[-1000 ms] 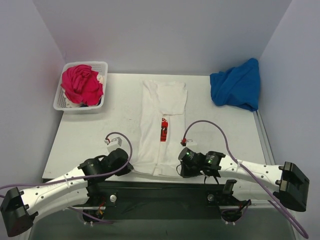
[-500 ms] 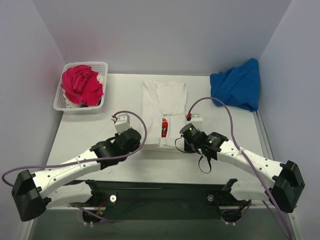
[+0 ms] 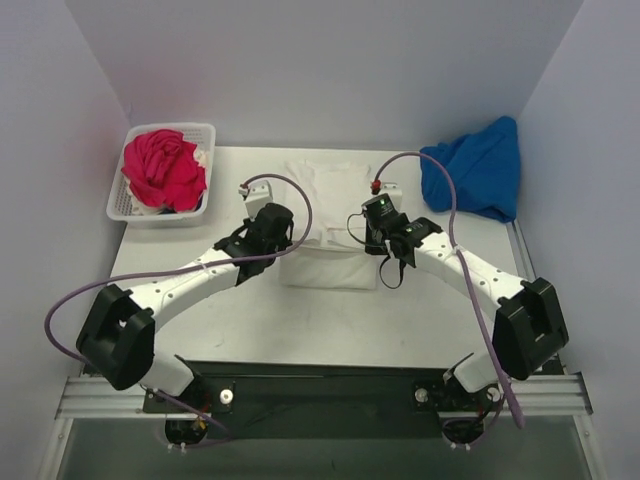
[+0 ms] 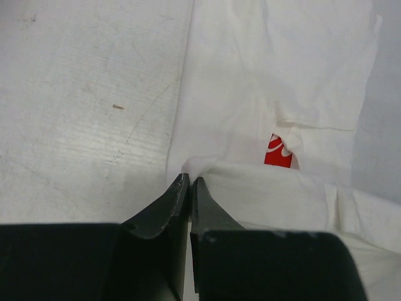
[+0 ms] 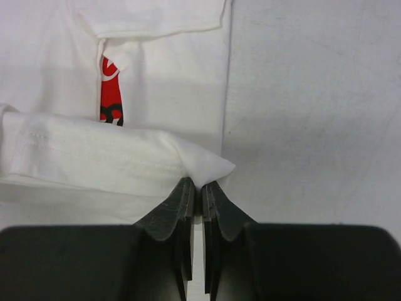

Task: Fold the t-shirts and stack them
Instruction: Fold the tshirt

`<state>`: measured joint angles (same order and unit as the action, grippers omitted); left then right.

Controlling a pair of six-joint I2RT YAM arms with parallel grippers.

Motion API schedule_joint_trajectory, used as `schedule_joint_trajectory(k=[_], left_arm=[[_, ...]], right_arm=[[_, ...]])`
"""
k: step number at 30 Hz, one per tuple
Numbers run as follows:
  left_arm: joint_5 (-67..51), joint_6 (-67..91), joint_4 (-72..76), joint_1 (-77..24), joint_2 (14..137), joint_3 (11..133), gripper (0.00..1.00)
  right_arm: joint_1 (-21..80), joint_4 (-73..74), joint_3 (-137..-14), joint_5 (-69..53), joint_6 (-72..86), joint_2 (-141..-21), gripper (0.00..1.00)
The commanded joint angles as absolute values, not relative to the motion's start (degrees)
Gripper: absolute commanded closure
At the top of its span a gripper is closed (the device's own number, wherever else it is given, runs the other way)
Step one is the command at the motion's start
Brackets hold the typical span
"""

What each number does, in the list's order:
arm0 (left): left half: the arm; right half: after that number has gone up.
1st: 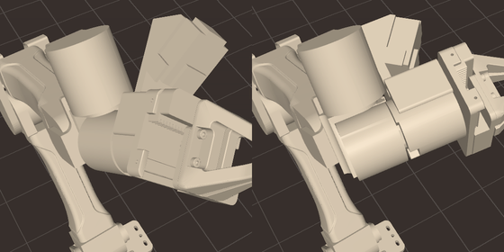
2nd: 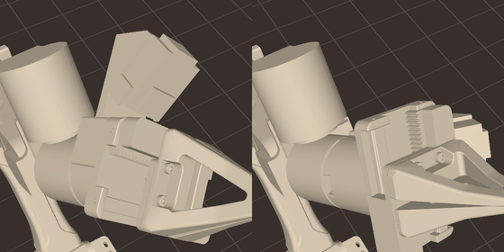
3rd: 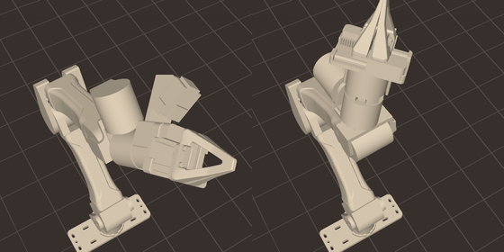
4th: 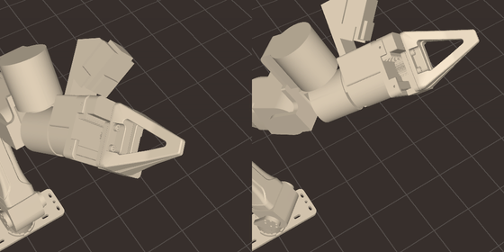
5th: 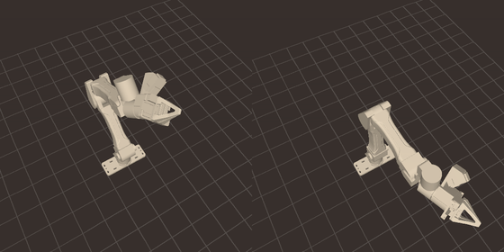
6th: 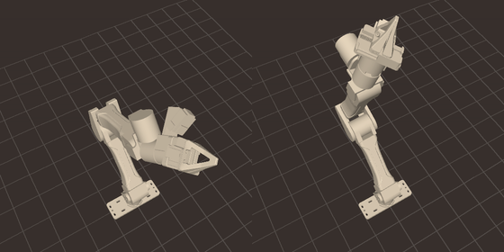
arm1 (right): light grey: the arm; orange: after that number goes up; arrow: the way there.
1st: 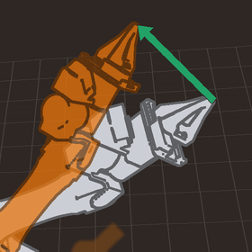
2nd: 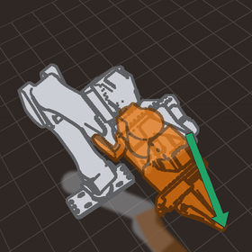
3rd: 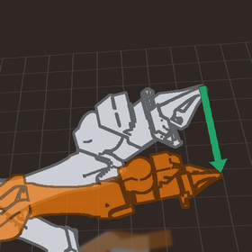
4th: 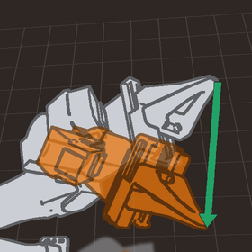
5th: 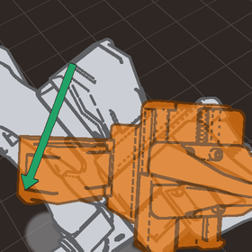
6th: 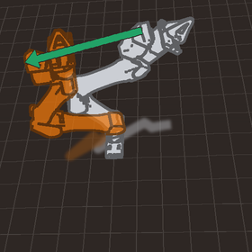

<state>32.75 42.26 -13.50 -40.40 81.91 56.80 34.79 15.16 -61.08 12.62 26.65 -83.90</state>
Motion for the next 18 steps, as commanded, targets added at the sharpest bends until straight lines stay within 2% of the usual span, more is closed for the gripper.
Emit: schedule_joint_trajectory(k=[1,16,17,18], left_arm=[[30.07,38.15,-8.35,-37.45,87.07,62.82,1.0],[26.37,35.33,-8.88,-31.47,108.88,79.45,1.0],[25.85,35.42,-8.88,-31.2,109.59,79.89,0.97],[25.4,35.42,-8.62,-30.59,110.82,80.59,0.76]], right_arm=[[31.22,14.59,-65.65,10.91,23.47,-87.97,1.0],[22.33,11.87,-83.4,-3.07,22.85,-110.99,1.0],[21.89,12.39,-85.84,-3.34,23.11,-113.01,1.0],[21.62,12.83,-87.0,-3.43,23.2,-114.07,0.98]])
